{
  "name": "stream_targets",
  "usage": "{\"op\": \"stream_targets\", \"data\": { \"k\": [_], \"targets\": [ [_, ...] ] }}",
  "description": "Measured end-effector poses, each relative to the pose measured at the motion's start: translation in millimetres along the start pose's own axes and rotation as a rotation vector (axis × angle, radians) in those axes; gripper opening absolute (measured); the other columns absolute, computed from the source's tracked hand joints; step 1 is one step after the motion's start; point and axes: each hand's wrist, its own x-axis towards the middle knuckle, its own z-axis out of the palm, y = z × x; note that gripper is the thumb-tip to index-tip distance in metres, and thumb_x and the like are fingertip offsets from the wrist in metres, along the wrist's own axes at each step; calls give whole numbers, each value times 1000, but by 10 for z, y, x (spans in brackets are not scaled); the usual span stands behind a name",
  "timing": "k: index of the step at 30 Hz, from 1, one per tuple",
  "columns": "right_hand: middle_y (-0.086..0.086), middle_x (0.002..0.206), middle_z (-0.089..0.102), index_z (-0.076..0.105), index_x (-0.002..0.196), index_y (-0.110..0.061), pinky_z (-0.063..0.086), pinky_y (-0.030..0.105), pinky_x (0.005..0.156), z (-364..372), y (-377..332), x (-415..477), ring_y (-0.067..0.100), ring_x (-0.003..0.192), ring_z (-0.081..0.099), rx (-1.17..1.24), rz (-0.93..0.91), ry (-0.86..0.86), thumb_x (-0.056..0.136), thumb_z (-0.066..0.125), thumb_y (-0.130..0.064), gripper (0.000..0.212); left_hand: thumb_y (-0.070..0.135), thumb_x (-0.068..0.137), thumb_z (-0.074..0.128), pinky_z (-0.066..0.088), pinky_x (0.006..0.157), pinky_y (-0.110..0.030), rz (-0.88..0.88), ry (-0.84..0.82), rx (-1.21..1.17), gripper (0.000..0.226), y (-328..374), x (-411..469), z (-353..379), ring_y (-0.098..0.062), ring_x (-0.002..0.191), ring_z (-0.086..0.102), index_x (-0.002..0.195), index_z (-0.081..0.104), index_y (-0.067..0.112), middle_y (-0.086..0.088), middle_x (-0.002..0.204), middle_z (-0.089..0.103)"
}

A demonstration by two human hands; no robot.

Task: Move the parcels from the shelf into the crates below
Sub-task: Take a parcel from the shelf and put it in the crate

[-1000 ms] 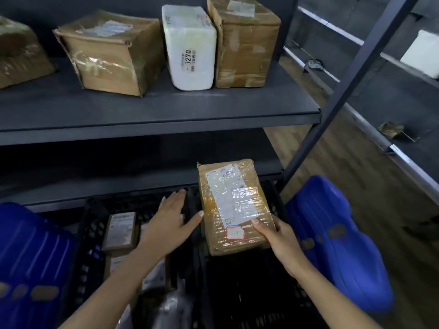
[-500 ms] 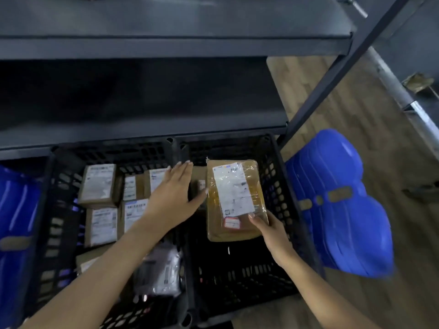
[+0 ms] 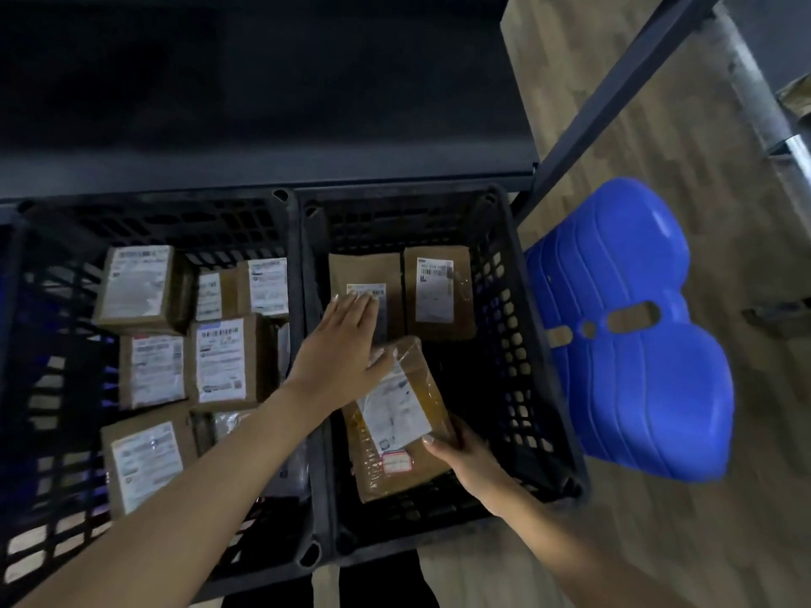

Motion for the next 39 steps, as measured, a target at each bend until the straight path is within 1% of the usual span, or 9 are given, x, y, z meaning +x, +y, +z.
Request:
{"op": "stream_targets", "data": {
  "k": [4,8,12,15,19,24,30,35,39],
  "targets": [
    [-31,113,57,43,126,-48,40,6,72,-5,77,165,-15,100,49,-44,99,-63,92,63,-30,43,52,99,22,-12,116,-31,-1,-103,60,75,18,2,205,-23,148,-5,152,0,4,-11,161,0],
    [-20,122,59,47,133,-44,43,9,74,-9,143,376,-2,107,53,-72,160,-98,87,68,-37,51,53,99,18,-9,119,-36,-11,-172,146,75,-7,12,358,-25,148,-5,151,-4,3,-13,161,-1],
    [-32,104,67,63,105,-57,47,4,70,-5,226,549,-12,97,61,-68,182,-150,70,78,-47,40,54,99,18,-12,118,-36,2,-214,199,76,-59,-26,493,-24,148,-5,151,-4,4,-12,161,-2],
    [-21,113,69,66,111,-46,49,16,83,9,333,711,-2,107,62,-66,206,-180,64,83,-48,50,54,98,19,-17,114,-33,3,-208,204,76,-98,-51,580,-24,148,-4,151,-4,4,-12,161,-1],
    [-15,104,73,73,102,-33,49,12,78,41,427,821,1,101,65,-74,250,-209,58,82,-45,46,51,98,24,-10,118,-36,-1,-321,219,76,-53,-34,725,-27,148,-2,151,0,2,-15,161,2],
    [7,138,55,53,135,-13,36,37,111,59,456,887,21,128,50,-156,254,-252,90,66,-31,51,44,100,24,-3,121,-38,11,-374,241,70,22,12,894,-29,148,4,151,5,-1,-18,160,8],
    [-3,142,47,42,143,-20,33,29,111,-27,489,905,15,132,44,-189,281,-264,91,63,-37,59,47,101,22,-6,120,-38,13,-357,258,70,22,6,944,-28,148,3,151,4,1,-16,160,8],
    [-24,102,58,55,109,-39,41,-1,66,55,267,867,-5,100,59,-185,84,-30,85,72,-36,29,47,99,26,-8,119,-36,45,-355,233,72,12,27,758,-26,148,0,152,4,4,-13,161,6],
    [-26,126,50,48,129,-41,35,1,90,-78,-367,764,-20,114,44,-358,-233,211,78,65,-59,57,51,98,26,-4,118,-32,56,-267,176,74,5,123,386,-22,148,4,152,2,7,-10,161,6]
  ]
}}
